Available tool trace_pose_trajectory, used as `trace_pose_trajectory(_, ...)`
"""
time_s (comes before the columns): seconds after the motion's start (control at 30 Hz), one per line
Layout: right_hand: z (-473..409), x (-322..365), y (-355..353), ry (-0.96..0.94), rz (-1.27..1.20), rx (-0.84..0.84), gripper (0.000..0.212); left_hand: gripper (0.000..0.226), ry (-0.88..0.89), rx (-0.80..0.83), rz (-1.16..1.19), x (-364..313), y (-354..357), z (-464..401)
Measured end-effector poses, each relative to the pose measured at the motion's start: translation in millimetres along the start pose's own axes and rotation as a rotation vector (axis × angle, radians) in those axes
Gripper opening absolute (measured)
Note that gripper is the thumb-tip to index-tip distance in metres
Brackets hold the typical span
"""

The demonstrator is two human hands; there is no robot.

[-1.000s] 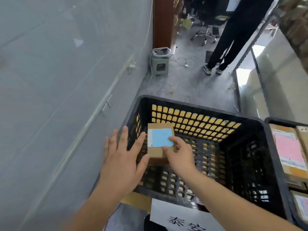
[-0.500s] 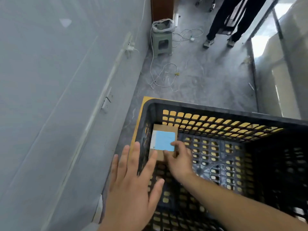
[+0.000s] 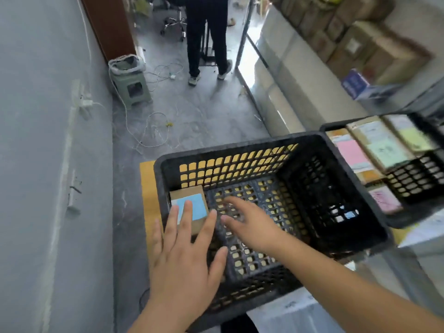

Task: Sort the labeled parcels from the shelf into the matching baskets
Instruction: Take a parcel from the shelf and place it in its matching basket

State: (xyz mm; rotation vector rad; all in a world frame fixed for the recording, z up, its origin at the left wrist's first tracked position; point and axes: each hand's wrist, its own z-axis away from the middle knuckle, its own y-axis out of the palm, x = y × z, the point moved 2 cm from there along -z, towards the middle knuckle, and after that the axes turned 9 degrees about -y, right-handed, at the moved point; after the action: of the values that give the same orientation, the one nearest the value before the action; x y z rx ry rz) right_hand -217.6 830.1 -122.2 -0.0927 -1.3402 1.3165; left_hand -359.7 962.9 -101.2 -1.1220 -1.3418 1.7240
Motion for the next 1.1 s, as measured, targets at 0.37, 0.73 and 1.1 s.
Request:
trace_pose_trajectory(0.37, 229, -58, -77, 0.238, 0.312, -0.416, 0.069, 0.073, 0.391, 0.010, -0.121, -140, -29, 15)
trace_pose_trajectory(0.73, 491, -207, -95, 0.606, 0.155, -0.660, 0.071, 0.078, 0.840, 0.150, -0.111, -393, 33, 174)
trace_pose_trajectory(1.1, 704, -319, -88, 0.915, 0.018, -0.878, 0.070, 0.083, 1.158, 0.272, -0.124, -583, 105, 326)
